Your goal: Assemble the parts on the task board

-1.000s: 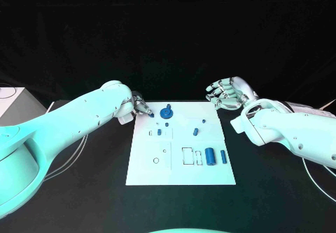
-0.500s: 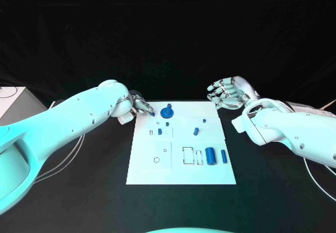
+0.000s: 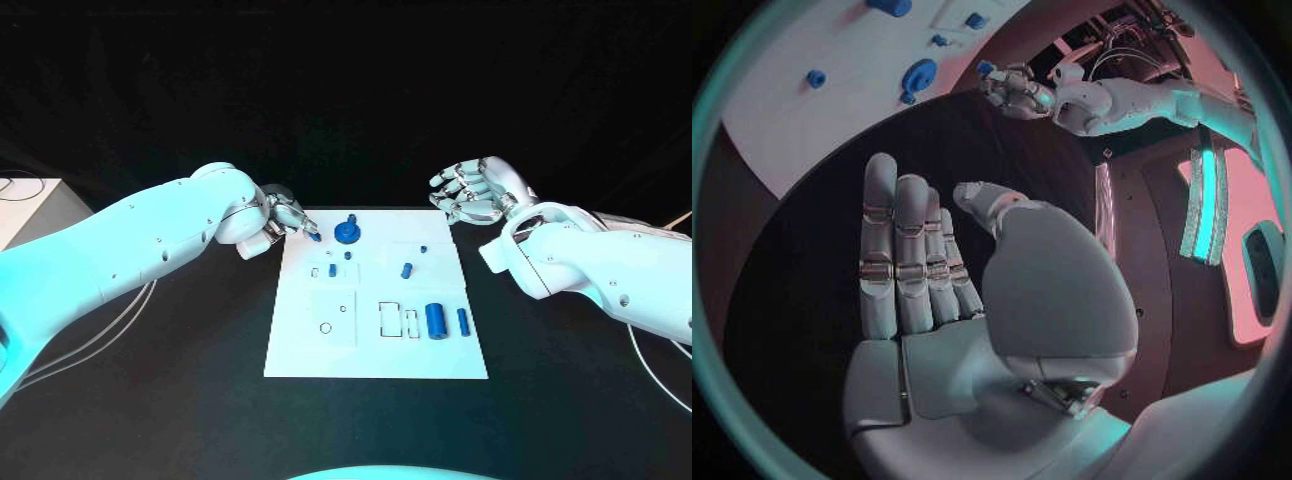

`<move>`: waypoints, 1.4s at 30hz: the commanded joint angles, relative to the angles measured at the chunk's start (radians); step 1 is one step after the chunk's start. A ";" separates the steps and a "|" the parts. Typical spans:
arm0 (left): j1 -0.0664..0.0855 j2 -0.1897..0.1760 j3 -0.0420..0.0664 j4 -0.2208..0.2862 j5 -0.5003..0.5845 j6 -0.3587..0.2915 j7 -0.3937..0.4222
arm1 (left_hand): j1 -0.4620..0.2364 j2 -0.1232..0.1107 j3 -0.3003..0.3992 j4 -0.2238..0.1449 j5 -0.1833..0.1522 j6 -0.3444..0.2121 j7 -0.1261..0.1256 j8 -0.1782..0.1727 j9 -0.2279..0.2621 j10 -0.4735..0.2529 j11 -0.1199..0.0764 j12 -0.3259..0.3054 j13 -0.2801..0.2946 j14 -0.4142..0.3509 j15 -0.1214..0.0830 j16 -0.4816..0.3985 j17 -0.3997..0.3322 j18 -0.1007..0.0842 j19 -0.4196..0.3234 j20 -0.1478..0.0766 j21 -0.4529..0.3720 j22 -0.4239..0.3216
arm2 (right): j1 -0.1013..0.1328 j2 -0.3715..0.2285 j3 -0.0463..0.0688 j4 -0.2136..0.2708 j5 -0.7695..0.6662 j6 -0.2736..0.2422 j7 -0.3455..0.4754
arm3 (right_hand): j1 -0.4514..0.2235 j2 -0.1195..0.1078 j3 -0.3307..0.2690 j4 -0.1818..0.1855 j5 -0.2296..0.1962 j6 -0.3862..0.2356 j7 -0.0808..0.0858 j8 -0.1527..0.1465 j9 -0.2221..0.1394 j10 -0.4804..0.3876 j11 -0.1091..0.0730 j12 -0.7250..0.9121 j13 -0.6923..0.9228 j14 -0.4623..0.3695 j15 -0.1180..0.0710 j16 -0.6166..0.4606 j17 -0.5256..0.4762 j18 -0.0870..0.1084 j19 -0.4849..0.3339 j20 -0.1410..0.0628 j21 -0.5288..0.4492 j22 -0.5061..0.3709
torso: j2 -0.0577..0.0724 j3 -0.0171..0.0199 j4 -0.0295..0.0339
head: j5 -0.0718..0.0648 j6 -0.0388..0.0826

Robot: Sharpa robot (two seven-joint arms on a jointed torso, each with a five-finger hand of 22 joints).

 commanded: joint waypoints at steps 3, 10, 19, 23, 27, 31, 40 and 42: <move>0.001 -0.027 -0.016 0.066 -0.076 -0.043 -0.030 | 0.001 0.013 0.151 -0.160 0.006 0.026 -0.021 -0.005 0.001 0.009 -0.001 0.006 0.004 0.106 -0.008 0.003 0.263 -0.017 0.002 -0.006 0.001 0.019 | -0.006 -0.003 0.000 0.000 -0.005 0.008 0.005 | -0.012 -0.002 -0.004 0.002 0.005 -0.001 0.006 -0.006 -0.001 0.007 -0.002 -0.005 -0.004 0.007 -0.001 -0.006 0.004 0.002 0.008 0.004 -0.005 -0.003 | -0.014 -0.0024 0.0098 | 0.001 -0.010; -0.001 -0.053 -0.041 0.126 -0.130 -0.075 -0.050 | 0.001 0.013 0.151 -0.161 0.007 0.027 -0.021 -0.005 0.002 0.010 -0.002 0.007 0.006 0.106 -0.008 0.003 0.263 -0.018 0.002 -0.006 0.001 0.019 | -0.013 -0.005 0.000 -0.001 -0.003 0.007 0.006 | -0.012 -0.002 -0.004 0.002 0.005 -0.001 0.006 -0.006 -0.001 0.007 -0.002 -0.005 -0.004 0.007 -0.001 -0.006 0.004 0.002 0.008 0.004 -0.005 -0.003 | -0.022 -0.0041 0.0151 | 0.001 -0.019; -0.010 -0.056 -0.061 0.156 -0.155 -0.100 -0.063 | 0.001 0.013 0.151 -0.161 0.009 0.028 -0.022 -0.005 0.002 0.012 -0.002 0.008 0.008 0.106 -0.009 0.003 0.263 -0.018 0.003 -0.007 0.001 0.020 | -0.016 -0.004 0.000 -0.002 -0.002 0.004 0.009 | -0.012 -0.002 -0.004 0.002 0.005 -0.001 0.006 -0.007 -0.001 0.008 -0.002 -0.006 -0.006 0.007 -0.001 -0.008 0.005 0.003 0.008 0.004 -0.006 -0.004 | -0.022 -0.0040 0.0154 | 0.003 -0.026; -0.015 -0.053 -0.067 0.163 -0.158 -0.099 -0.065 | 0.001 0.013 0.151 -0.161 0.009 0.029 -0.022 -0.005 0.002 0.012 -0.002 0.009 0.009 0.106 -0.009 0.003 0.263 -0.018 0.003 -0.007 0.001 0.020 | -0.017 -0.003 0.000 -0.002 -0.002 0.003 0.010 | -0.012 -0.002 -0.004 0.002 0.005 -0.001 0.006 -0.007 -0.001 0.008 -0.002 -0.006 -0.006 0.007 -0.001 -0.008 0.005 0.003 0.008 0.004 -0.006 -0.004 | -0.021 -0.0039 0.0145 | 0.004 -0.029; -0.020 -0.054 -0.072 0.172 -0.158 -0.093 -0.067 | 0.001 0.013 0.151 -0.162 0.010 0.029 -0.022 -0.006 0.002 0.013 -0.002 0.009 0.010 0.106 -0.009 0.003 0.263 -0.018 0.003 -0.007 0.001 0.020 | -0.017 -0.003 0.000 -0.002 -0.002 0.002 0.011 | -0.012 -0.002 -0.004 0.001 0.005 -0.001 0.006 -0.007 -0.001 0.008 -0.002 -0.006 -0.007 0.007 -0.001 -0.008 0.005 0.003 0.008 0.004 -0.006 -0.004 | -0.020 -0.0035 0.0146 | 0.004 -0.032; -0.024 -0.055 -0.076 0.181 -0.166 -0.092 -0.068 | 0.001 0.013 0.151 -0.162 0.010 0.029 -0.022 -0.006 0.002 0.013 -0.002 0.009 0.010 0.106 -0.009 0.003 0.263 -0.018 0.003 -0.007 0.001 0.020 | -0.017 -0.004 0.000 -0.002 -0.001 0.001 0.012 | -0.011 -0.003 -0.004 0.001 0.005 -0.002 0.006 -0.008 -0.001 0.007 -0.002 -0.007 -0.008 0.007 -0.001 -0.008 0.005 0.003 0.008 0.004 -0.007 -0.005 | -0.021 -0.0035 0.0168 | 0.003 -0.035; -0.041 -0.050 -0.081 0.185 -0.191 -0.101 -0.064 | 0.001 0.012 0.151 -0.162 0.011 0.030 -0.022 -0.006 0.002 0.013 -0.002 0.008 0.009 0.106 -0.009 0.003 0.263 -0.018 0.004 -0.007 0.002 0.022 | -0.017 -0.002 0.000 -0.002 0.000 -0.002 0.016 | -0.011 -0.003 -0.004 0.001 0.006 -0.002 0.006 -0.008 -0.001 0.007 -0.002 -0.008 -0.009 0.007 -0.001 -0.009 0.006 0.003 0.008 0.004 -0.007 -0.005 | -0.020 -0.0050 0.0147 | 0.003 -0.038; -0.045 -0.049 -0.081 0.186 -0.196 -0.102 -0.063 | 0.001 0.012 0.152 -0.163 0.011 0.031 -0.022 -0.007 0.002 0.013 -0.003 0.008 0.009 0.106 -0.010 0.003 0.263 -0.018 0.004 -0.007 0.002 0.021 | -0.017 -0.002 0.000 -0.002 0.001 -0.004 0.017 | -0.011 -0.003 -0.004 0.001 0.006 -0.002 0.006 -0.009 -0.001 0.006 -0.002 -0.009 -0.010 0.006 -0.001 -0.010 0.006 0.003 0.008 0.004 -0.008 -0.006 | -0.019 -0.0045 0.0147 | 0.003 -0.039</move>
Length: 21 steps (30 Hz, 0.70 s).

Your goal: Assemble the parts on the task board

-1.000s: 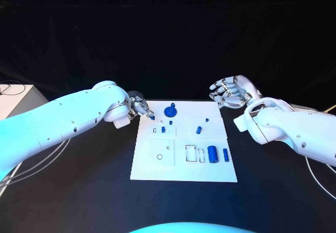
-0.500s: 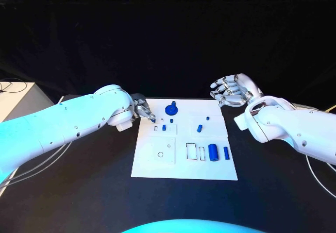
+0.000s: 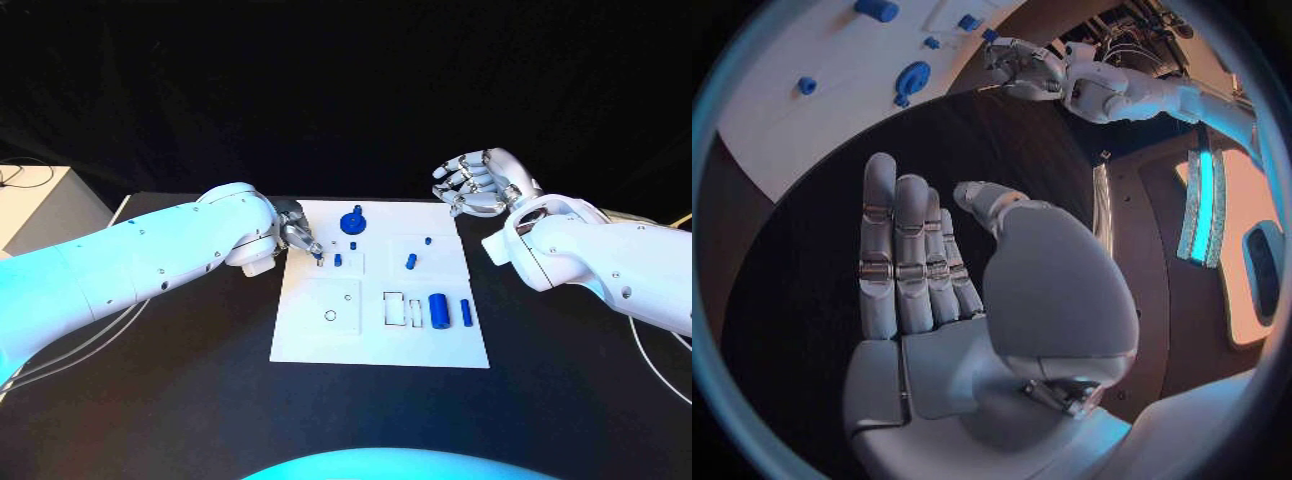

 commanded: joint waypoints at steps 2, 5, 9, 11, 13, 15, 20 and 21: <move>-0.006 0.004 0.000 0.005 -0.029 -0.011 0.002 | -0.001 0.010 0.154 -0.160 0.004 0.027 -0.019 0.005 0.001 0.003 -0.002 0.004 0.000 0.102 -0.006 0.003 0.263 -0.018 0.000 -0.004 0.002 0.021 | 0.000 0.001 0.000 0.001 -0.001 -0.002 0.016 | -0.006 0.001 -0.004 0.000 0.006 -0.003 0.006 -0.005 -0.002 0.006 -0.001 -0.005 -0.003 0.006 0.000 -0.007 0.002 0.003 0.004 0.000 -0.005 -0.002 | 0.001 0.0001 0.0000 | -0.001 -0.002; -0.008 0.005 0.000 0.004 -0.035 -0.013 0.003 | -0.001 0.010 0.154 -0.160 0.004 0.027 -0.019 0.005 0.001 0.003 -0.002 0.004 0.000 0.102 -0.006 0.003 0.263 -0.018 0.000 -0.004 0.002 0.021 | 0.000 0.001 0.000 0.001 -0.001 -0.004 0.017 | -0.006 0.000 -0.004 0.000 0.006 -0.003 0.007 -0.006 -0.002 0.005 -0.001 -0.006 -0.004 0.005 0.000 -0.008 0.002 0.003 0.004 0.000 -0.006 -0.003 | 0.001 0.0001 0.0000 | -0.001 -0.002; -0.010 0.008 0.000 -0.001 -0.041 -0.015 0.004 | -0.001 0.010 0.154 -0.160 0.004 0.027 -0.019 0.005 0.001 0.003 -0.002 0.004 0.000 0.102 -0.006 0.003 0.263 -0.018 0.000 -0.004 0.002 0.021 | 0.000 0.001 0.000 0.001 0.000 -0.005 0.018 | -0.006 0.000 -0.004 0.000 0.006 -0.003 0.007 -0.006 -0.002 0.005 -0.001 -0.006 -0.004 0.005 0.000 -0.008 0.002 0.003 0.004 0.000 -0.006 -0.003 | 0.001 0.0004 0.0002 | -0.001 -0.005; -0.011 0.009 -0.001 -0.003 -0.043 -0.014 0.004 | -0.001 0.010 0.154 -0.160 0.004 0.027 -0.019 0.005 0.001 0.003 -0.002 0.004 0.000 0.102 -0.006 0.003 0.263 -0.018 0.000 -0.004 0.002 0.021 | 0.000 0.001 0.000 0.001 0.000 -0.005 0.018 | -0.006 0.000 -0.004 0.000 0.006 -0.003 0.007 -0.006 -0.002 0.005 -0.001 -0.006 -0.004 0.005 0.000 -0.008 0.002 0.003 0.004 0.000 -0.006 -0.003 | 0.001 0.0001 -0.0003 | -0.002 -0.006; -0.012 0.011 -0.001 -0.005 -0.047 -0.013 0.005 | -0.001 0.010 0.155 -0.160 0.004 0.027 -0.019 0.004 0.001 0.002 -0.003 0.004 -0.001 0.102 -0.006 0.003 0.263 -0.018 0.001 -0.004 0.002 0.021 | 0.000 0.001 0.000 0.002 0.000 -0.005 0.018 | -0.006 0.001 -0.003 0.000 0.007 -0.004 0.007 -0.007 -0.002 0.005 -0.001 -0.007 -0.005 0.004 0.000 -0.009 0.002 0.003 0.004 0.000 -0.006 -0.003 | 0.002 0.0000 -0.0004 | -0.001 -0.006; -0.013 0.012 -0.002 -0.006 -0.053 -0.014 0.006 | -0.001 0.010 0.155 -0.160 0.004 0.027 -0.019 0.004 0.001 0.002 -0.003 0.004 -0.001 0.102 -0.006 0.003 0.263 -0.018 0.001 -0.004 0.002 0.021 | 0.000 0.001 0.000 0.002 0.000 -0.005 0.018 | -0.006 0.001 -0.003 0.000 0.007 -0.004 0.007 -0.007 -0.002 0.005 -0.001 -0.007 -0.005 0.004 0.000 -0.009 0.002 0.003 0.004 0.000 -0.006 -0.003 | 0.002 0.0000 -0.0008 | -0.001 -0.007; -0.015 0.013 -0.003 -0.009 -0.066 -0.016 0.008 | -0.001 0.010 0.155 -0.160 0.004 0.027 -0.019 0.004 0.001 0.002 -0.003 0.004 -0.001 0.102 -0.006 0.003 0.263 -0.018 0.001 -0.004 0.002 0.021 | 0.000 0.001 0.000 0.002 0.000 -0.004 0.019 | -0.006 0.001 -0.003 0.000 0.007 -0.004 0.007 -0.007 -0.002 0.005 -0.001 -0.007 -0.005 0.004 0.000 -0.009 0.002 0.003 0.004 0.000 -0.006 -0.003 | 0.001 0.0006 -0.0007 | -0.003 -0.009; -0.015 0.013 -0.003 -0.010 -0.068 -0.016 0.009 | -0.001 0.010 0.155 -0.160 0.004 0.027 -0.019 0.004 0.001 0.002 -0.003 0.004 -0.001 0.102 -0.006 0.003 0.263 -0.018 0.001 -0.004 0.002 0.021 | 0.000 0.001 0.000 0.002 0.000 -0.004 0.018 | -0.006 0.001 -0.003 0.000 0.007 -0.004 0.007 -0.007 -0.002 0.005 -0.001 -0.007 -0.005 0.004 0.000 -0.009 0.002 0.003 0.004 0.000 -0.006 -0.003 | 0.002 0.0006 -0.0008 | -0.003 -0.009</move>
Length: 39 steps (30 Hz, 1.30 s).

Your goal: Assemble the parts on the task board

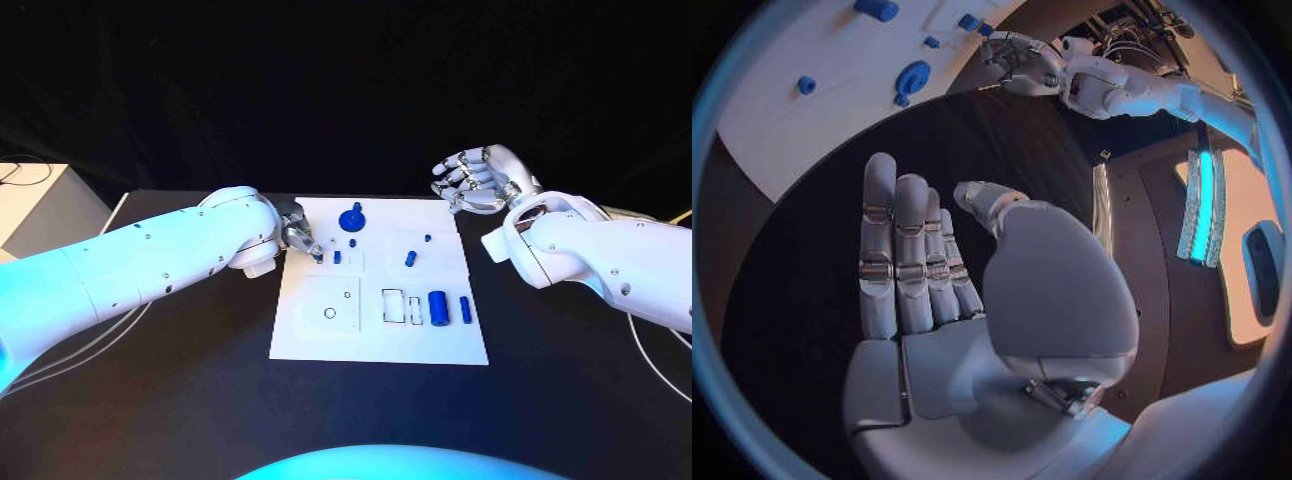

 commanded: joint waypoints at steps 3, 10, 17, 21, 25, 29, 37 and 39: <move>-0.001 0.002 0.000 -0.003 -0.027 -0.003 0.010 | -0.001 0.010 0.155 -0.161 0.004 0.028 -0.019 0.002 0.002 0.002 -0.003 0.003 -0.003 0.102 -0.007 0.003 0.263 -0.018 0.001 -0.004 0.002 0.021 | 0.000 0.000 0.000 0.002 -0.002 -0.001 0.014 | -0.006 0.001 -0.003 0.000 0.007 0.000 0.004 -0.007 -0.001 0.005 -0.001 -0.007 -0.001 0.004 0.000 -0.006 0.001 0.002 0.004 0.000 -0.006 -0.001 | 0.000 0.0005 0.0000 | -0.002 -0.003; -0.001 0.002 0.000 -0.002 -0.028 0.018 0.015 | -0.002 0.010 0.155 -0.161 0.004 0.028 -0.019 0.002 0.002 0.002 -0.003 0.003 -0.002 0.102 -0.007 0.003 0.263 -0.019 0.002 -0.004 0.003 0.024 | 0.000 -0.001 0.000 0.003 -0.002 0.000 0.014 | -0.006 0.001 -0.003 0.000 0.007 0.000 0.004 -0.007 -0.001 0.005 -0.001 -0.007 -0.001 0.004 0.000 -0.006 0.001 0.002 0.004 0.000 -0.006 -0.001 | 0.000 0.0006 0.0006 | -0.002 -0.006; -0.001 0.003 -0.001 -0.003 -0.027 0.027 0.016 | -0.002 0.009 0.155 -0.161 0.004 0.028 -0.019 0.001 0.002 0.001 -0.003 0.001 -0.005 0.102 -0.007 0.003 0.263 -0.019 0.002 -0.004 0.003 0.024 | 0.000 -0.002 0.000 0.004 -0.002 0.000 0.014 | -0.006 0.001 -0.003 0.000 0.007 0.000 0.004 -0.007 -0.001 0.005 -0.001 -0.007 -0.001 0.004 0.000 -0.006 0.001 0.002 0.004 0.000 -0.006 -0.001 | -0.001 0.0006 0.0007 | -0.002 -0.007; -0.001 0.004 -0.001 -0.003 -0.027 0.029 0.016 | -0.002 0.009 0.155 -0.161 0.004 0.028 -0.019 0.001 0.002 0.001 -0.003 0.001 -0.005 0.102 -0.007 0.003 0.263 -0.019 0.002 -0.004 0.003 0.024 | 0.000 -0.002 0.000 0.004 -0.002 0.000 0.014 | -0.006 0.001 -0.003 0.000 0.007 0.000 0.004 -0.007 -0.001 0.005 -0.001 -0.007 -0.001 0.004 0.000 -0.006 0.001 0.002 0.004 0.000 -0.006 -0.001 | 0.000 0.0004 0.0008 | -0.003 -0.007; -0.001 0.004 -0.001 -0.001 -0.027 0.030 0.017 | -0.002 0.009 0.155 -0.161 0.004 0.028 -0.019 0.001 0.002 0.001 -0.003 0.001 -0.005 0.102 -0.007 0.003 0.263 -0.019 0.002 -0.004 0.003 0.024 | 0.000 -0.002 0.000 0.004 -0.002 0.000 0.014 | -0.006 0.001 -0.003 0.000 0.007 0.000 0.004 -0.007 -0.001 0.005 -0.001 -0.007 -0.001 0.004 0.000 -0.006 0.001 0.002 0.004 0.000 -0.006 -0.001 | 0.000 -0.0001 0.0007 | -0.004 -0.008; -0.001 0.005 -0.001 0.001 -0.027 0.030 0.018 | -0.002 0.009 0.155 -0.161 0.004 0.028 -0.019 0.001 0.002 0.001 -0.003 0.001 -0.005 0.102 -0.007 0.003 0.263 -0.019 0.002 -0.004 0.003 0.024 | 0.000 -0.002 0.000 0.004 -0.002 0.000 0.014 | -0.006 0.001 -0.003 0.000 0.007 0.000 0.004 -0.007 -0.001 0.005 -0.001 -0.007 -0.001 0.004 0.000 -0.006 0.001 0.002 0.004 0.000 -0.006 -0.001 | 0.000 -0.0006 0.0007 | -0.004 -0.009; -0.001 0.005 -0.001 0.002 -0.027 0.032 0.018 | -0.002 0.009 0.155 -0.161 0.004 0.028 -0.019 0.001 0.002 0.001 -0.003 0.001 -0.005 0.102 -0.007 0.003 0.263 -0.019 0.002 -0.004 0.003 0.024 | 0.000 -0.002 0.000 0.005 -0.002 0.000 0.014 | -0.006 0.001 -0.003 0.000 0.007 0.000 0.004 -0.007 -0.001 0.005 -0.001 -0.007 -0.001 0.004 0.000 -0.006 0.001 0.002 0.004 0.000 -0.006 -0.001 | 0.000 -0.0003 0.0010 | -0.004 -0.010; -0.001 0.005 -0.001 0.001 -0.027 0.032 0.018 | -0.002 0.009 0.155 -0.161 0.004 0.028 -0.019 0.001 0.002 0.001 -0.003 0.001 -0.005 0.102 -0.007 0.003 0.263 -0.019 0.002 -0.004 0.003 0.024 | 0.000 -0.002 0.000 0.005 -0.002 0.000 0.014 | -0.006 0.001 -0.003 0.000 0.007 0.000 0.004 -0.007 -0.001 0.005 -0.001 -0.007 -0.001 0.004 0.000 -0.006 0.001 0.002 0.004 0.000 -0.006 -0.001 | 0.000 -0.0003 0.0011 | -0.004 -0.010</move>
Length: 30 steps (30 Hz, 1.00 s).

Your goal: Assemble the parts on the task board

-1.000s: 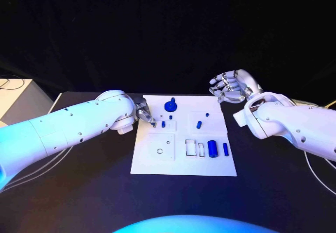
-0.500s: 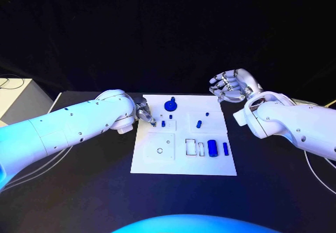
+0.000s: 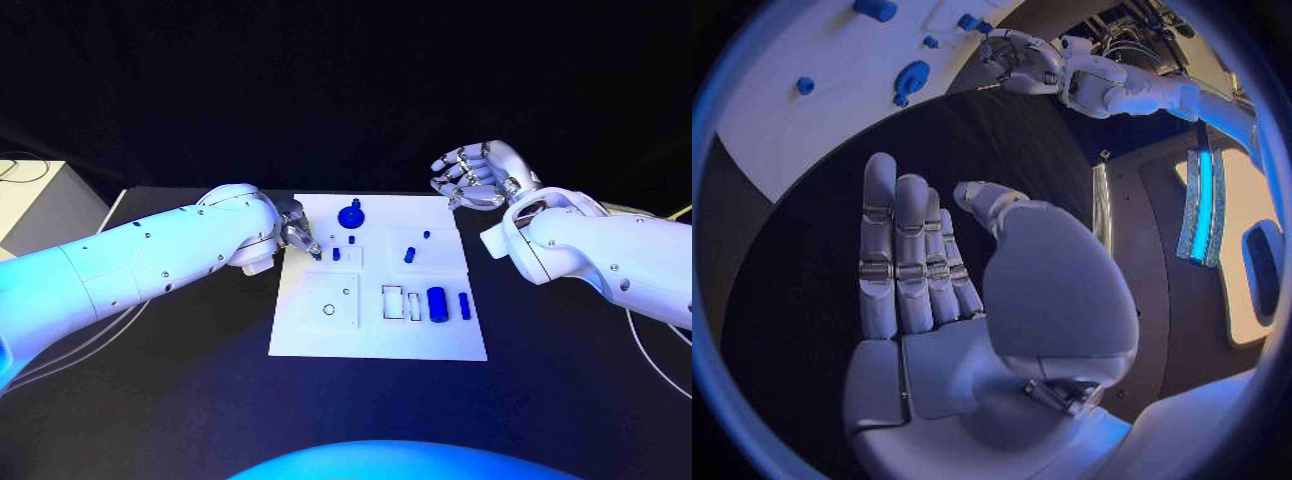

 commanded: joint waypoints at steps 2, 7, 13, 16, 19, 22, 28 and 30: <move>0.000 0.002 0.000 0.001 -0.004 0.016 0.011 | -0.001 0.009 0.156 -0.162 0.003 0.028 -0.019 0.002 0.001 0.001 -0.005 0.000 -0.003 0.102 -0.007 0.003 0.263 -0.019 0.002 -0.005 0.003 0.024 | 0.000 0.000 0.000 0.002 -0.003 0.001 0.012 | -0.006 0.001 -0.003 0.000 0.007 0.000 0.004 -0.007 -0.001 0.004 -0.001 -0.007 -0.001 0.004 0.000 -0.006 0.001 0.002 0.004 0.000 -0.006 -0.001 | 0.000 -0.0001 0.0001 | -0.001 -0.001; 0.000 0.002 0.000 0.000 -0.005 0.022 0.010 | -0.001 0.009 0.156 -0.162 0.003 0.028 -0.019 0.002 0.001 0.001 -0.005 0.000 -0.003 0.102 -0.007 0.003 0.263 -0.019 0.002 -0.005 0.003 0.024 | 0.000 -0.001 0.000 0.003 -0.003 0.001 0.012 | -0.005 0.001 -0.003 -0.001 0.007 0.001 0.004 -0.008 -0.001 0.006 0.000 -0.010 -0.007 0.004 0.001 -0.010 0.004 0.002 0.004 0.001 -0.009 -0.004 | 0.000 0.0001 0.0001 | -0.001 -0.002; 0.000 0.002 0.000 -0.001 -0.005 0.030 0.009 | -0.001 0.009 0.156 -0.162 0.002 0.029 -0.019 0.001 0.001 0.001 -0.005 -0.001 -0.003 0.102 -0.007 0.003 0.263 -0.019 0.003 -0.005 0.003 0.024 | 0.000 -0.001 0.000 0.004 -0.003 0.001 0.012 | -0.005 0.001 -0.003 -0.001 0.007 0.001 0.004 -0.008 -0.001 0.006 0.000 -0.010 -0.007 0.004 0.001 -0.010 0.004 0.002 0.004 0.001 -0.009 -0.004 | 0.000 -0.0001 -0.0003 | -0.001 -0.003; 0.000 0.002 0.000 -0.001 -0.006 0.032 0.010 | -0.001 0.009 0.156 -0.162 0.002 0.029 -0.019 0.001 0.001 0.001 -0.005 -0.001 -0.003 0.102 -0.007 0.003 0.263 -0.019 0.003 -0.005 0.003 0.024 | 0.000 -0.001 0.000 0.005 -0.003 0.001 0.012 | -0.005 0.001 -0.003 -0.001 0.007 0.001 0.004 -0.008 -0.001 0.006 0.000 -0.010 -0.007 0.004 0.001 -0.010 0.004 0.002 0.004 0.001 -0.009 -0.004 | 0.000 -0.0004 0.0002 | -0.002 -0.003; 0.000 0.003 0.000 -0.002 -0.010 0.032 0.010 | -0.001 0.009 0.156 -0.162 0.002 0.029 -0.019 0.001 0.001 0.001 -0.005 -0.001 -0.003 0.102 -0.007 0.003 0.263 -0.019 0.003 -0.005 0.003 0.024 | 0.000 -0.001 0.000 0.005 -0.003 0.001 0.012 | -0.005 0.001 -0.003 -0.001 0.007 0.001 0.004 -0.008 -0.001 0.006 0.000 -0.010 -0.007 0.004 0.001 -0.010 0.004 0.002 0.004 0.001 -0.009 -0.004 | 0.001 -0.0004 0.0001 | -0.002 -0.003; 0.000 0.005 0.000 -0.004 -0.014 0.028 0.009 | -0.001 0.009 0.156 -0.163 0.002 0.029 -0.019 0.000 0.001 -0.001 -0.005 -0.003 -0.006 0.102 -0.007 0.003 0.263 -0.019 0.003 -0.005 0.004 0.025 | 0.000 -0.001 0.000 0.005 -0.003 0.001 0.012 | -0.005 0.001 -0.003 -0.001 0.007 0.001 0.004 -0.008 -0.001 0.006 0.000 -0.010 -0.007 0.004 0.001 -0.010 0.004 0.002 0.004 0.001 -0.009 -0.004 | 0.001 -0.0004 -0.0007 | -0.002 -0.004; 0.000 0.006 0.000 -0.008 -0.018 0.023 0.008 | -0.001 0.009 0.156 -0.163 0.002 0.029 -0.019 0.000 0.001 -0.001 -0.005 -0.003 -0.006 0.102 -0.007 0.003 0.263 -0.019 0.003 -0.005 0.004 0.025 | 0.000 -0.002 0.000 0.006 -0.003 0.002 0.012 | -0.005 0.001 -0.003 -0.001 0.007 0.001 0.004 -0.008 -0.001 0.006 0.000 -0.010 -0.007 0.004 0.001 -0.010 0.004 0.002 0.004 0.001 -0.009 -0.004 | 0.001 -0.0002 -0.0002 | -0.003 -0.005; 0.000 0.007 0.000 -0.008 -0.018 0.023 0.008 | -0.001 0.009 0.156 -0.163 0.002 0.029 -0.019 0.000 0.001 -0.001 -0.005 -0.003 -0.006 0.102 -0.007 0.003 0.263 -0.019 0.003 -0.005 0.004 0.025 | 0.000 -0.002 0.000 0.006 -0.003 0.002 0.012 | -0.005 0.001 -0.003 -0.001 0.007 0.001 0.004 -0.008 -0.001 0.006 0.000 -0.010 -0.007 0.004 0.001 -0.010 0.004 0.002 0.004 0.001 -0.009 -0.004 | 0.001 0.0001 0.0001 | -0.003 -0.005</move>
